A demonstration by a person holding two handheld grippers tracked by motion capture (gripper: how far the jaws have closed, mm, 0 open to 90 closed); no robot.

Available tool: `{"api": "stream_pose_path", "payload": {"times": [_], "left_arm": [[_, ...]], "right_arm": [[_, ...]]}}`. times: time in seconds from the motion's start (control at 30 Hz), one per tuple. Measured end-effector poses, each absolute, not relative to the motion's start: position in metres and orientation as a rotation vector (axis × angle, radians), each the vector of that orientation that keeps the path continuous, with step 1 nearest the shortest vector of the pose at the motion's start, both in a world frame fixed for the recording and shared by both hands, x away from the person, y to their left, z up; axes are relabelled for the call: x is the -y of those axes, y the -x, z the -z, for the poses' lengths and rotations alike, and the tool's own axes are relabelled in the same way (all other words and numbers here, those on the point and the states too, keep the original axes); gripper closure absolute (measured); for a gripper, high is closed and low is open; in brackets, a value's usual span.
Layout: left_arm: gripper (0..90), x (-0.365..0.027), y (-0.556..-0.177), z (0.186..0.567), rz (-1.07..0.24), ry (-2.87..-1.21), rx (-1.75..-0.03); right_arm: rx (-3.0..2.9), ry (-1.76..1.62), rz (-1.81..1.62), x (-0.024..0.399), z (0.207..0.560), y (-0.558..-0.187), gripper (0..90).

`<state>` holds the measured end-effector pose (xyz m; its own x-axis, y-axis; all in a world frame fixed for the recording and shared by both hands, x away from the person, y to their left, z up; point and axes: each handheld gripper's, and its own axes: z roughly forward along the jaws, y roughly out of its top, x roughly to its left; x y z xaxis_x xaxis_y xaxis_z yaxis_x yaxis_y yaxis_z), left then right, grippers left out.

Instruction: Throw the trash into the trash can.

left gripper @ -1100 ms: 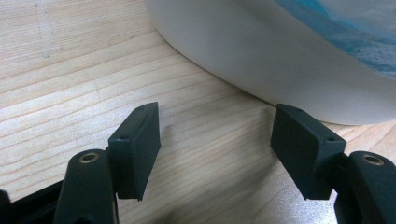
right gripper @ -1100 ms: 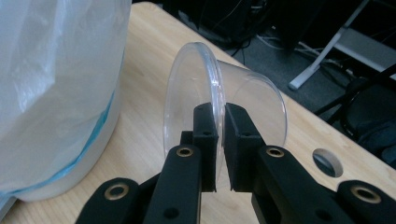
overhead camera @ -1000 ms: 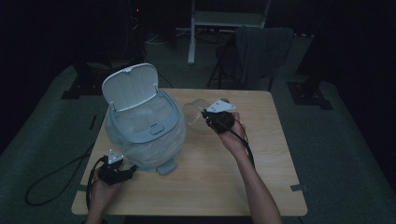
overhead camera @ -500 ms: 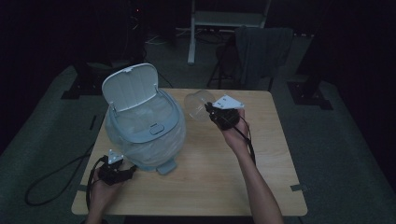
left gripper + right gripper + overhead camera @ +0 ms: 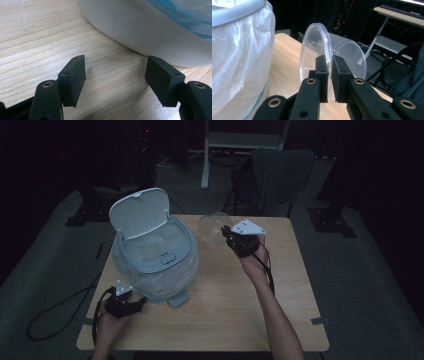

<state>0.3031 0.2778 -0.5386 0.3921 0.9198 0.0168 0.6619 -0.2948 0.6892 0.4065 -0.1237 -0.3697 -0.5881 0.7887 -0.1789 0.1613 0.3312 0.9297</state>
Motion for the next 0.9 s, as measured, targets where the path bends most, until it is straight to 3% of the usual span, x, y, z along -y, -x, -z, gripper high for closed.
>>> {"api": "stream_pose_path", "payload": {"times": [0.9], "left_arm": [[33.7,-0.278,-0.303,0.538,-0.559,-2.057,-1.349]], "right_arm": [[-1.868,-0.804,-1.392,0.123,0.337,-0.397,83.6]]}}
